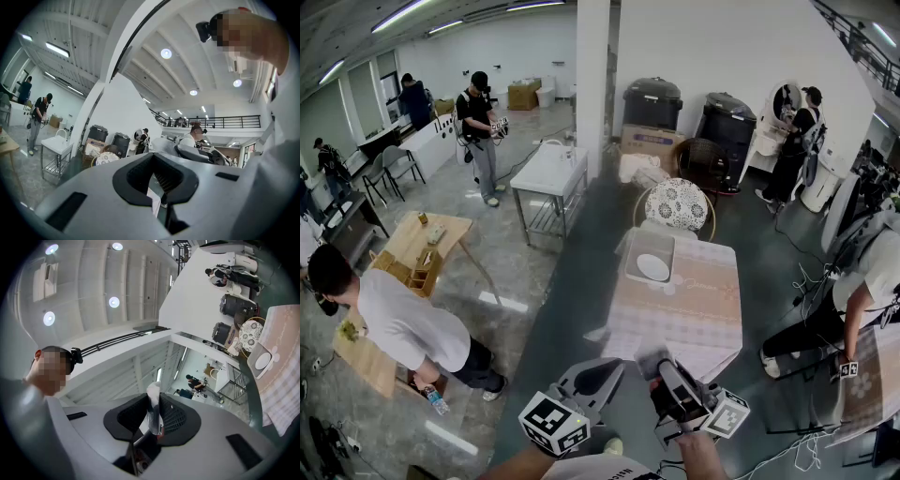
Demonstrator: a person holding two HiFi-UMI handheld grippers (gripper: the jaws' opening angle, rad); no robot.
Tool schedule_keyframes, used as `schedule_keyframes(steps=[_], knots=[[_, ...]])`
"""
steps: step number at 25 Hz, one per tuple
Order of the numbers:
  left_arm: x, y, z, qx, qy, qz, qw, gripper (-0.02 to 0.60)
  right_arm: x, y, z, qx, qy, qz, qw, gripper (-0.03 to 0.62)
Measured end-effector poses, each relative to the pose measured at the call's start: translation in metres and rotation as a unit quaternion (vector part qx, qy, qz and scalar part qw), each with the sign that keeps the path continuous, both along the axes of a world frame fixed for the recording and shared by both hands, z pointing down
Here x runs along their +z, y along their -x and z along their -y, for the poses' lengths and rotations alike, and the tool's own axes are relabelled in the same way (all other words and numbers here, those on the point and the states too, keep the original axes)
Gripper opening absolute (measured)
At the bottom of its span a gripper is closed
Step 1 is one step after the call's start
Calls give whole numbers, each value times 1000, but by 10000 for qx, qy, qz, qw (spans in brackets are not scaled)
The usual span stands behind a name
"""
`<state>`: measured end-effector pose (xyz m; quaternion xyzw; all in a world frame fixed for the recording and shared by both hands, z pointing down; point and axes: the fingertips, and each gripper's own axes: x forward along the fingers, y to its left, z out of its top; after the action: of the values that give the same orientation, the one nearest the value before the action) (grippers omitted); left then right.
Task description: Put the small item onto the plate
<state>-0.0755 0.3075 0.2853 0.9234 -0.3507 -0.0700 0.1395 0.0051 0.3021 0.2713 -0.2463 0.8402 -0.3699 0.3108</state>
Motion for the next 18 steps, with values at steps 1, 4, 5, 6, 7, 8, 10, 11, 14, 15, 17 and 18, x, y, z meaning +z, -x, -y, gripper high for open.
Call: schedule_keyframes(steps=[1,4,5,6,7,8,10,11,14,15,17,18], knots=[[1,0,-1,-3,4,-1,10000,6,0,0,-1,4,1,-5,10000,91],[3,0,-1,-9,27,-4,10000,6,2,-1,-2,-3,12,2,10000,91],[3,0,-1,-15,39,-2,10000,6,3,-2,-2,-15,17,31,10000,91],[4,0,-1,-26,52,2,10000,6,4,-4,-1,-21,20,77,10000,91],[5,0,0,-40,64,10,10000,6,5,-6,0,-15,21,122,9999,91],[6,0,0,-54,76,20,10000,6,6,-8,1,-10,17,148,9999,91],[7,-1,1,-66,92,37,9999,6,5,-7,-1,-33,0,132,9999,91],[7,-1,0,-63,89,41,9999,6,3,-6,-2,-59,-8,105,9999,91],[4,-3,1,-43,37,32,10000,6,1,-5,-2,-85,-31,64,9999,91],[3,-3,1,-38,26,30,10000,6,1,-5,-1,-75,-39,51,10000,91],[3,-4,1,-35,41,46,10000,6,0,-7,-1,-40,-42,-3,10000,91],[3,-5,1,-33,62,62,10000,6,1,-9,-1,-21,-31,-21,10000,91]])
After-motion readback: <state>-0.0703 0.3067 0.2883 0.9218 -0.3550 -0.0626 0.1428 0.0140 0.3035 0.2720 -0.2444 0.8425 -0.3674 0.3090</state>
